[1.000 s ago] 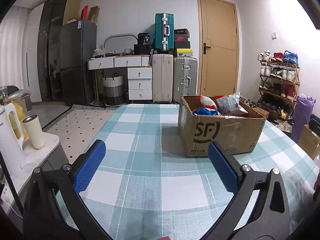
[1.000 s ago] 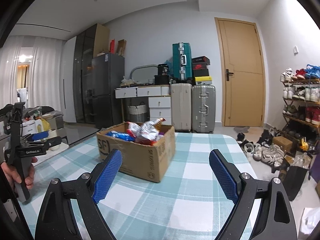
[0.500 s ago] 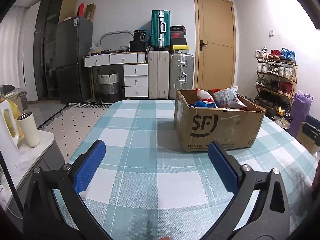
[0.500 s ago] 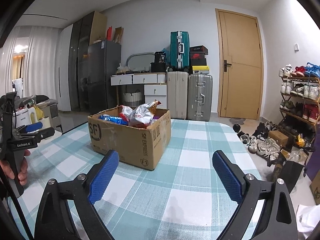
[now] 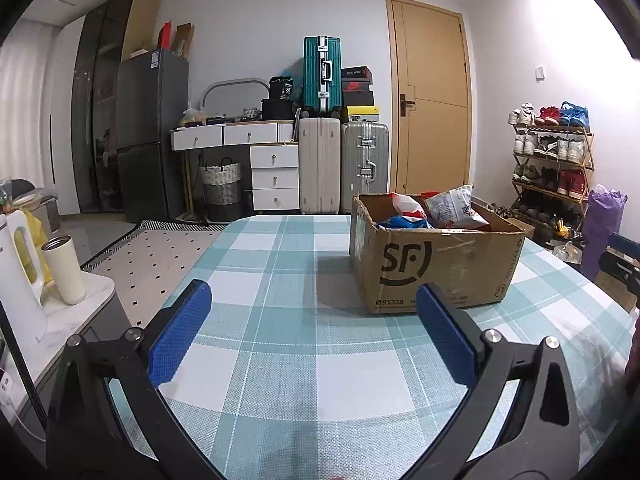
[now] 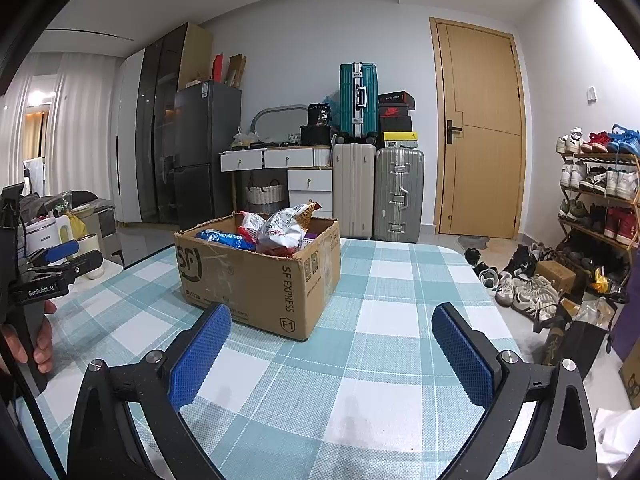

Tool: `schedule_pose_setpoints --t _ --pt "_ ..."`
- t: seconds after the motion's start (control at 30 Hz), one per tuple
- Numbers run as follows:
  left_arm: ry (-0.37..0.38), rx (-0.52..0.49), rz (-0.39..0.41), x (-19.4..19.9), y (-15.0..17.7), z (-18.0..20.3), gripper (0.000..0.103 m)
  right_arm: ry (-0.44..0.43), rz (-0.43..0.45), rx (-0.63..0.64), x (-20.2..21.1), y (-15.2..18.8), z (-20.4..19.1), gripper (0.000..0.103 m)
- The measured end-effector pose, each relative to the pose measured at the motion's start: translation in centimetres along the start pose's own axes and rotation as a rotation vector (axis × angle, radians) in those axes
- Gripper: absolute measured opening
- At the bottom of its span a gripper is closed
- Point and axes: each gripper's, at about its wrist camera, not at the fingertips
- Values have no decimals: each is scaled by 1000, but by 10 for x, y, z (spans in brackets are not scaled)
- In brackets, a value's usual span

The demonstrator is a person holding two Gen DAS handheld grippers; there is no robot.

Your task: Organize snacks

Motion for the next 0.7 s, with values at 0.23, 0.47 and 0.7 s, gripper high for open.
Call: schedule_pose_setpoints --t 0.23,0.47,0.7 --pt "0 1 0 1 0 -1 102 0 1 0 -1 0 0 102" --pt "-1 1 1 1 0 -1 102 0 1 0 0 0 0 103" --pt "-6 3 3 1 0 -1 102 0 1 0 0 0 0 103"
Point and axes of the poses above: each gripper's, at about its wrist camera, not at the fingertips, and x roughly against the way its jaws point, z to its right, y to its underside, and after that the axes turned 14 degrees about x, right-handed
